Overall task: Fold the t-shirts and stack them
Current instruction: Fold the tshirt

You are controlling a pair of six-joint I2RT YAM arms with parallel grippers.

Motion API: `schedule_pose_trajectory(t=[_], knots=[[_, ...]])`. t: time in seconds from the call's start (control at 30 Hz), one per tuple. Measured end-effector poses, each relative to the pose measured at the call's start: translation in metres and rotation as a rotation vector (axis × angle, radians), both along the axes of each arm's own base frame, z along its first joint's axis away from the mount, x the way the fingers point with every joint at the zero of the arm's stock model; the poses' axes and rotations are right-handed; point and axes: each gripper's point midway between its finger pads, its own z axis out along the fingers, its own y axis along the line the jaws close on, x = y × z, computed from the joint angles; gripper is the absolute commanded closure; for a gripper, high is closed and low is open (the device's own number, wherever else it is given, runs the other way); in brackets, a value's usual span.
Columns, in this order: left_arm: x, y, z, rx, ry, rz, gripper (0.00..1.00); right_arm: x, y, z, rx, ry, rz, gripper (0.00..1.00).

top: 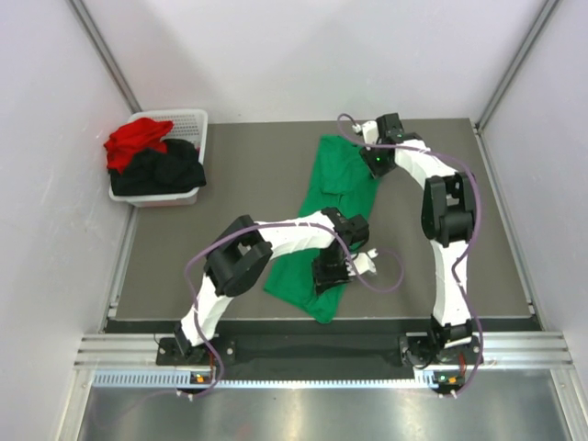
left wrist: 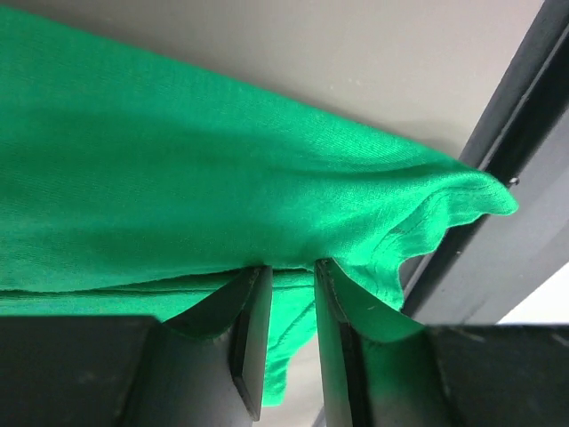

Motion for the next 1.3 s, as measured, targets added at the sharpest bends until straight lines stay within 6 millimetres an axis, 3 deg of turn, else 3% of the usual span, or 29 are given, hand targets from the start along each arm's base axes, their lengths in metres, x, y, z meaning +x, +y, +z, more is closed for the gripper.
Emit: schedule_pose_trajectory(t=[0.17, 0.4, 0.6, 1.03, 1.2, 1.3], knots=[[-0.001, -0.004, 0.0, 0.036, 0.036, 0.037, 0.69, 0.019, 0.001, -0.013, -0.026, -0.004, 0.001, 0.62], [0.002, -0.022, -0.001, 0.069, 0.098, 0.076, 0.69, 0.062, 0.0, -0.007, -0.074, -0.079, 0.01, 0.62], [0.004, -0.034, -0.001, 0.097, 0.134, 0.099, 0.69, 0.084, 0.009, -0.006, -0.094, -0.138, 0.037, 0.62], [0.008, -0.048, 0.0, 0.09, 0.149, 0.113, 0.68, 0.098, 0.033, -0.003, -0.109, -0.209, 0.074, 0.6], [0.009, -0.049, 0.001, 0.087, 0.143, 0.11, 0.69, 0.098, 0.032, 0.003, -0.104, -0.221, 0.066, 0.59], [0.011, -0.051, 0.002, 0.079, 0.122, 0.103, 0.68, 0.088, 0.025, 0.011, -0.104, -0.214, 0.059, 0.58]])
